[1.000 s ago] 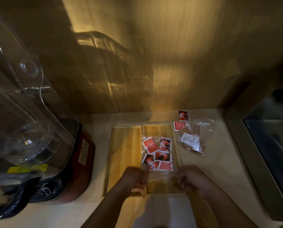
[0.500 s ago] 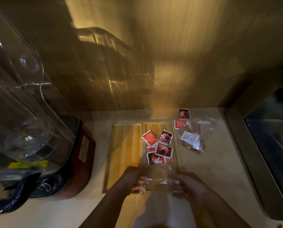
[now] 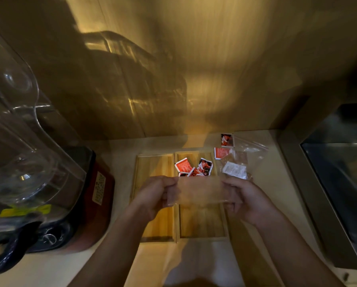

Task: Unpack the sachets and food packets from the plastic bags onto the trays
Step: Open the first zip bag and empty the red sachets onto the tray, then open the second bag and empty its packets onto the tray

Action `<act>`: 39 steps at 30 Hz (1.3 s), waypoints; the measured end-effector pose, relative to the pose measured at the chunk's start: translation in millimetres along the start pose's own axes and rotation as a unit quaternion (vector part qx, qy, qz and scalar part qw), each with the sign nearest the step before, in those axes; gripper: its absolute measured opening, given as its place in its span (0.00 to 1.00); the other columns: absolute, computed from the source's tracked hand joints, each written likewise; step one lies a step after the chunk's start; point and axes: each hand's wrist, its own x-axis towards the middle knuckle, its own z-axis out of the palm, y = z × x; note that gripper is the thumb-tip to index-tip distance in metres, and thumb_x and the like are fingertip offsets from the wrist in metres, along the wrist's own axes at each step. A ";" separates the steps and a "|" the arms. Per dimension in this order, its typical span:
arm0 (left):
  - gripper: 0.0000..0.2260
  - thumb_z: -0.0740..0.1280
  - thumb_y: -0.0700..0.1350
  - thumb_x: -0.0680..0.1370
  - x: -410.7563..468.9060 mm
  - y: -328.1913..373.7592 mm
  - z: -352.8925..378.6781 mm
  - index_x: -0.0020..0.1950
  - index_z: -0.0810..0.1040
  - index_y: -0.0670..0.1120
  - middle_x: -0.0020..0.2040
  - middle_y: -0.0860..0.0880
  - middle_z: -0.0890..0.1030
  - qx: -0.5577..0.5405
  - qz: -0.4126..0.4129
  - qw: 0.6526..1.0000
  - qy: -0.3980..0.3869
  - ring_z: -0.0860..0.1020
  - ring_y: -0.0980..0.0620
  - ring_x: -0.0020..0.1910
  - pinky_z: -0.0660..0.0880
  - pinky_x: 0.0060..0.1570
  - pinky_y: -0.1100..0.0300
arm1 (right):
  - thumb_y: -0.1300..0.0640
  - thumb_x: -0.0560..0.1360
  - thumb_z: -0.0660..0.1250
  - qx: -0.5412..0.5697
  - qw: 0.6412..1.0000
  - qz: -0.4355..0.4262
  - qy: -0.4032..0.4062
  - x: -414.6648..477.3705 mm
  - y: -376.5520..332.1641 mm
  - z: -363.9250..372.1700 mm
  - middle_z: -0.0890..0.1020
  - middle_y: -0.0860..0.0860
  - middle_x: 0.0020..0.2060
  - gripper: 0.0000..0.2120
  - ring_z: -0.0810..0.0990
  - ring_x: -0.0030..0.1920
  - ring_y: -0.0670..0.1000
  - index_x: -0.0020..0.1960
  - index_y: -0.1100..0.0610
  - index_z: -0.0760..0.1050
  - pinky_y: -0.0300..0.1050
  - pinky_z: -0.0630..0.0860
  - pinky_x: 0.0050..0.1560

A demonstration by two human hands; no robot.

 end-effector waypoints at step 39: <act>0.09 0.63 0.40 0.69 63.9 -119.3 173.5 0.28 0.73 0.45 0.26 0.46 0.75 0.403 0.032 0.908 -0.111 0.77 0.44 0.26 0.73 0.30 0.55 | 0.54 0.74 0.62 -0.467 0.835 0.054 0.286 -51.1 53.6 -185.7 0.82 0.53 0.36 0.10 0.79 0.39 0.52 0.37 0.55 0.78 0.46 0.74 0.46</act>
